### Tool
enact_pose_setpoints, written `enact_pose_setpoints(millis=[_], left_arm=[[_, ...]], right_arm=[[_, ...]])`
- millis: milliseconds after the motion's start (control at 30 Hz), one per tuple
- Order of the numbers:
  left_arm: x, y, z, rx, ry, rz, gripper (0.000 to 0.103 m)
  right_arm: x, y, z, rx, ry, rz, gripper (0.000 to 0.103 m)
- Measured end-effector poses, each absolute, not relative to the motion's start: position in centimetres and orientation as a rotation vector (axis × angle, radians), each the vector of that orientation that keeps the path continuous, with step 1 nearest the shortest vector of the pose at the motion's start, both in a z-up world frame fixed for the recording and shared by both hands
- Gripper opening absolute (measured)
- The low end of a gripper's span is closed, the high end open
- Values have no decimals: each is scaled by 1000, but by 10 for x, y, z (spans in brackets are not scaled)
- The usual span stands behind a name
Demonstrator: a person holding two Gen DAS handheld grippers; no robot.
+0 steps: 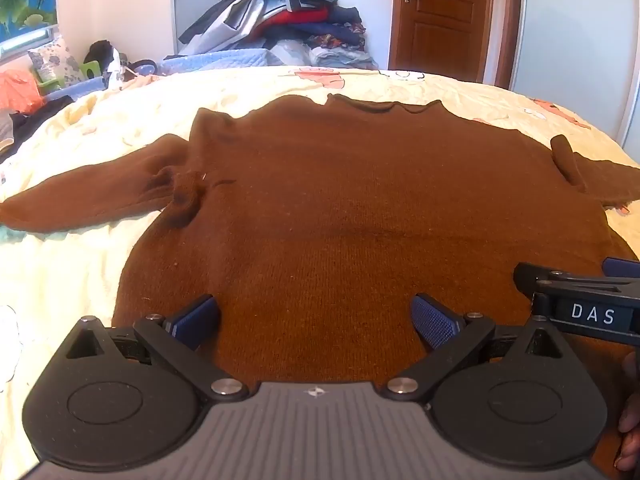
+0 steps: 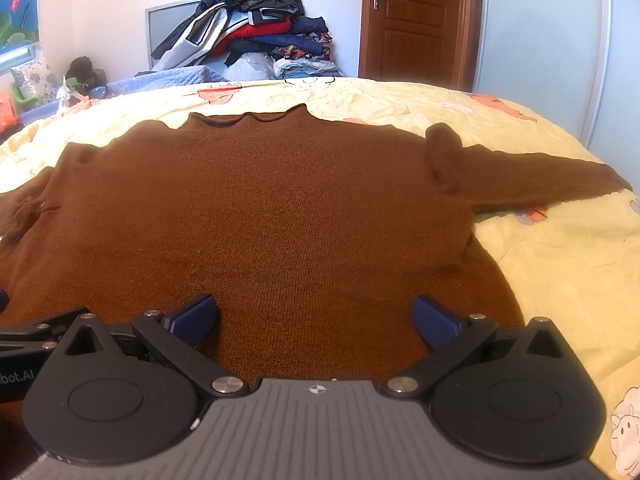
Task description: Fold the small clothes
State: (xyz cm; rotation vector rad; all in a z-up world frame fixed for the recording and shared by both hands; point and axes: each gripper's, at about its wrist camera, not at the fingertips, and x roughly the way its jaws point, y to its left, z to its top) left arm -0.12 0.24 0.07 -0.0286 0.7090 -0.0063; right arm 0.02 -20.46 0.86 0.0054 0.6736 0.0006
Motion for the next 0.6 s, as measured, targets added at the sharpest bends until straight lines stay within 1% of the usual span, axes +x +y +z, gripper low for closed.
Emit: enact_pose_setpoints(millis=[600], left_arm=[[0, 0, 0, -4, 716, -2, 103]], right_arm=[[0, -205, 8, 10, 673, 2, 103]])
